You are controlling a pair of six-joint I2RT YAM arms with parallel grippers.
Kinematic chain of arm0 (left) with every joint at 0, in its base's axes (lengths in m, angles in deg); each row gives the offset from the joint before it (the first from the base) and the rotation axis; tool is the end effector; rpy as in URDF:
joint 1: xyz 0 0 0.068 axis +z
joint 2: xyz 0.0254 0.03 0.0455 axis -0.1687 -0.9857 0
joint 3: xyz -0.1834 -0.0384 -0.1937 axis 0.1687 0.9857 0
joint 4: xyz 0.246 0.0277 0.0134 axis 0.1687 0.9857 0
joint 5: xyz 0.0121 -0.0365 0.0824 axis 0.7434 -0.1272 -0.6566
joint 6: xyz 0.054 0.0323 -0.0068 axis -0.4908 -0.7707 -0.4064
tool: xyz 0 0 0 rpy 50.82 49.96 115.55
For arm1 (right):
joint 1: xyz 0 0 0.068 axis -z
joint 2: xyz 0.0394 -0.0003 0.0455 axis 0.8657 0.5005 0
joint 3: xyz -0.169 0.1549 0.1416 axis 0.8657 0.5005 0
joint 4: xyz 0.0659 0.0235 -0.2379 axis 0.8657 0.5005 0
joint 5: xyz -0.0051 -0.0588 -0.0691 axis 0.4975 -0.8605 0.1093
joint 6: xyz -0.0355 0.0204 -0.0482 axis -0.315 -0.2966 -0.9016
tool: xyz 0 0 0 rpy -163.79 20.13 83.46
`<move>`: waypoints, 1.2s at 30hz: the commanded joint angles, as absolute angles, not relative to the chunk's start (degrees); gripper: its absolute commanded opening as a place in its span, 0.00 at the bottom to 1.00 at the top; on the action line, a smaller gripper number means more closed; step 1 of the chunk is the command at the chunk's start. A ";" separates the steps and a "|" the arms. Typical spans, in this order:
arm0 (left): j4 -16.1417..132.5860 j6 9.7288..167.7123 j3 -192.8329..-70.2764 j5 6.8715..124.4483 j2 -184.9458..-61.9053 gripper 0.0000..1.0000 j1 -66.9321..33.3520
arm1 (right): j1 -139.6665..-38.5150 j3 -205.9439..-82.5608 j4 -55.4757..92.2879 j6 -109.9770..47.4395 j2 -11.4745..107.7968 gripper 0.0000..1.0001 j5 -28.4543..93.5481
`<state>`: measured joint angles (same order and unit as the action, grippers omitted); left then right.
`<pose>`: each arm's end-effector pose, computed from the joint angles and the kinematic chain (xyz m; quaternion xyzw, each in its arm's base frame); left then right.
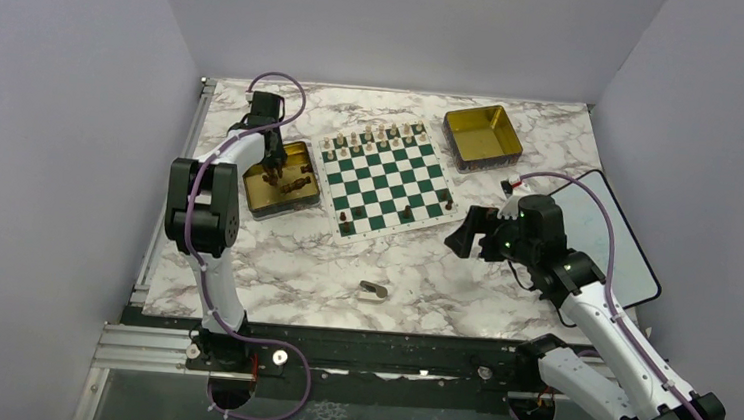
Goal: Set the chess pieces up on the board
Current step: Pick up the chess piece from the storage box.
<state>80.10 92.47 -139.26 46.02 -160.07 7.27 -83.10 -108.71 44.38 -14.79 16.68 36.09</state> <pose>0.4199 -0.0084 0.1872 -0.1377 0.9312 0.0425 0.3349 0.1680 0.0821 0.2614 -0.0430 0.8871 0.2577 0.3804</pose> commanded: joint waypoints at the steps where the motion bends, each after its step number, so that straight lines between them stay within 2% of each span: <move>1: 78.36 91.74 -140.68 45.47 -161.16 0.26 7.51 | -82.83 -109.55 44.28 -16.01 16.67 0.96 34.37; 18: 78.43 90.68 -141.12 45.09 -162.36 0.24 7.51 | -82.89 -109.60 44.17 -15.94 16.93 0.96 34.58; 25: 78.76 90.76 -141.04 45.99 -162.03 0.17 7.51 | -82.86 -109.41 44.71 -16.09 16.00 0.96 33.87; 36: 83.16 91.72 -140.83 48.68 -158.81 0.14 7.51 | -82.88 -108.96 44.25 -15.70 15.51 0.96 34.98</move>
